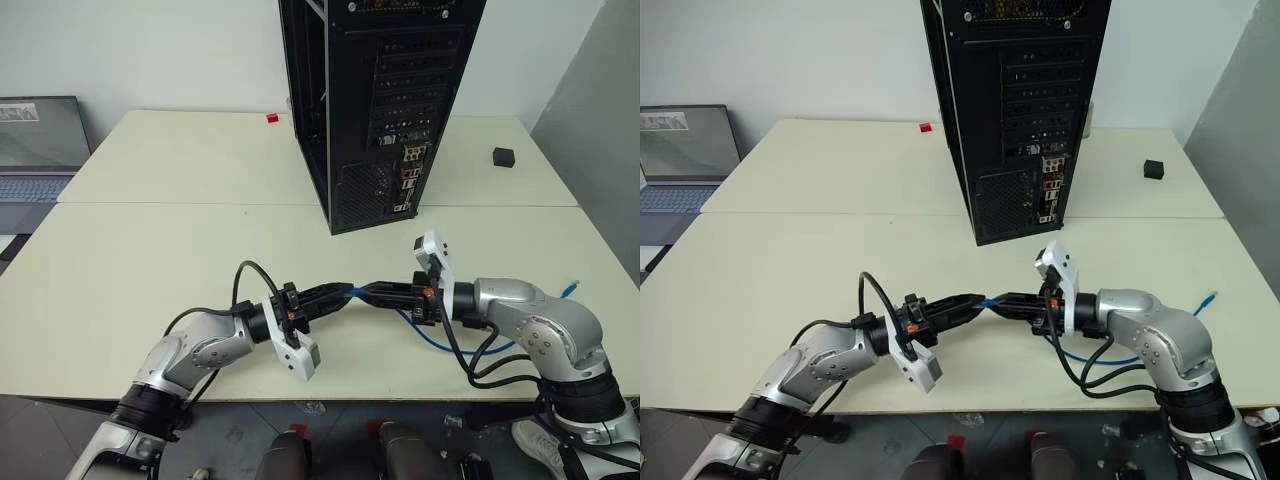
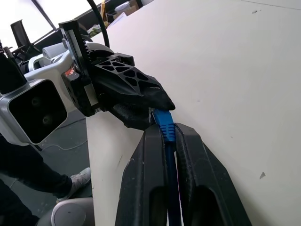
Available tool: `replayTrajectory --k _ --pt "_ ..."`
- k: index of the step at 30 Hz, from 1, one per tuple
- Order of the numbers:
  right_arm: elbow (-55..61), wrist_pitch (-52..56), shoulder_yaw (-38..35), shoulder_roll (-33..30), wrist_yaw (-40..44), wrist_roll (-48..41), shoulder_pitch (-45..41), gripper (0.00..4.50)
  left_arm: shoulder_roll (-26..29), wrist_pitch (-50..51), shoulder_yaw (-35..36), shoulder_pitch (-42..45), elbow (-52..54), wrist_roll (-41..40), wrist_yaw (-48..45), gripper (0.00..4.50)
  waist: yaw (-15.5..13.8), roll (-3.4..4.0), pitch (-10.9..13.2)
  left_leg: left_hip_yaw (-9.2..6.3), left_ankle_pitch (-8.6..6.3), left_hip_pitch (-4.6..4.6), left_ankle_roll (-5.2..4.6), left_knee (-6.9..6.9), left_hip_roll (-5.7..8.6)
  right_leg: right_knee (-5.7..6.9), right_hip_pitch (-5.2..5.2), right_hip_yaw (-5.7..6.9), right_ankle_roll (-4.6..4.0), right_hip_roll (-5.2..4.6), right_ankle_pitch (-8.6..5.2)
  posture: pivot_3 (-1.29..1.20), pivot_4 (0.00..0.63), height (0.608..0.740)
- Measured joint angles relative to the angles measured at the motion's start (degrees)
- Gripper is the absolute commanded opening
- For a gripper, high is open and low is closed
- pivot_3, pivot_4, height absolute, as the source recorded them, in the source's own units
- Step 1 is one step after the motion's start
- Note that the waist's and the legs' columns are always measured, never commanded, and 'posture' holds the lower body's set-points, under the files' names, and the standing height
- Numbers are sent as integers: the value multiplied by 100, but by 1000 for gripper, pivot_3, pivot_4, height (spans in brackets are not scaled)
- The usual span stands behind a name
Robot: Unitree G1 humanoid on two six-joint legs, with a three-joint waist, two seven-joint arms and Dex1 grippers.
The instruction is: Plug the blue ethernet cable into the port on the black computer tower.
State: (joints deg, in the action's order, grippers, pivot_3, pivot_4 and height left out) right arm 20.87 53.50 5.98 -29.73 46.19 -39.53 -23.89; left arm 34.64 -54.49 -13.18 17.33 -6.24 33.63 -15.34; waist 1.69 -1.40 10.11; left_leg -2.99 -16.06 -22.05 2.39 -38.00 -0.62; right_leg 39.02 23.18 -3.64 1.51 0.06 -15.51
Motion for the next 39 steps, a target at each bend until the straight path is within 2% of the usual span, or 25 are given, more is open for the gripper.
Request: replayTrajectory --k 1,2,4,5,10,15,19,22,26,28,29,34,39 --pt "-10 13 0 -2 2 -1 -14 2 0 0 0 0 0 -2 0 1005 0 0 0 0 0 0 0 0 0 0 0 0 0 0 0 0 150 740" --pt "-28 29 1 -6 6 -5 -38 2 1 -2 -4 0 -1 -36 -12 1061 0 0 0 -1 0 0 0 0 0 0 0 0 0 0 0 0 150 740" --pt "-91 59 -1 -52 -1 0 -98 2 9 -37 -52 0 -1 -169 -48 1561 0 0 0 0 0 0 0 0 0 0 0 1 0 0 0 0 150 740" --pt "-95 72 -2 -62 -1 0 -108 2 11 -47 -62 0 -2 -191 -53 1605 0 0 0 -1 0 0 0 0 0 0 0 1 0 0 0 0 150 740" --pt "-97 97 -15 -133 1 -3 -117 1 53 67 -186 7 -109 -451 -314 2516 0 0 0 0 0 0 0 0 0 0 0 1 0 0 0 0 150 740" --pt "-92 78 -74 -183 -43 1 -117 0 1 701 -244 5 -235 -1150 -773 3458 1 0 0 -1 0 -1 0 0 1 0 0 2 0 1 0 0 150 740" --pt "-74 -60 -355 -349 -169 37 -109 0 -224 1729 -234 -103 -134 -2075 -1297 4236 3 0 0 -1 0 -2 0 0 2 0 0 2 0 1 0 0 150 740" --pt "-32 -277 -497 -357 -380 223 -73 0 -521 2604 -217 -164 149 -2608 -1465 4240 3 0 0 -4 0 -3 0 -1 1 0 0 3 1 2 0 0 150 740" --pt "-53 -950 -771 -18 -1396 964 -59 0 -1451 5000 -101 -59 1085 -3755 -1359 4240 3 -2 -1 -8 0 -14 0 -9 4 2 2 7 2 8 -1 0 150 740" --pt "-118 -1232 -779 131 -1776 1300 -93 0 -1624 5772 -14 89 1328 -3963 -1243 4240 6 -1 -1 -7 0 -13 0 -8 1 3 2 5 2 27 -1 0 150 740" --pt "-217 -1507 -788 317 -2196 1657 -141 0 -1828 6536 77 274 1497 -4095 -1053 4240 19 -1 -1 -7 1 -9 1 -7 0 4 2 2 1 30 -1 0 150 740" --pt "-457 -1950 -709 889 -3062 2337 -253 0 -2333 8145 243 744 1804 -4334 -599 4240 22 -1 -2 -5 1 -8 2 -5 -2 4 3 -6 1 33 0 0 150 740" --pt "-567 -2104 -626 1216 -3429 2705 -262 0 -2575 9074 306 984 2028 -4502 -347 4240 13 -1 -2 -3 2 -8 3 -5 -1 3 4 -10 1 32 0 0 150 740"
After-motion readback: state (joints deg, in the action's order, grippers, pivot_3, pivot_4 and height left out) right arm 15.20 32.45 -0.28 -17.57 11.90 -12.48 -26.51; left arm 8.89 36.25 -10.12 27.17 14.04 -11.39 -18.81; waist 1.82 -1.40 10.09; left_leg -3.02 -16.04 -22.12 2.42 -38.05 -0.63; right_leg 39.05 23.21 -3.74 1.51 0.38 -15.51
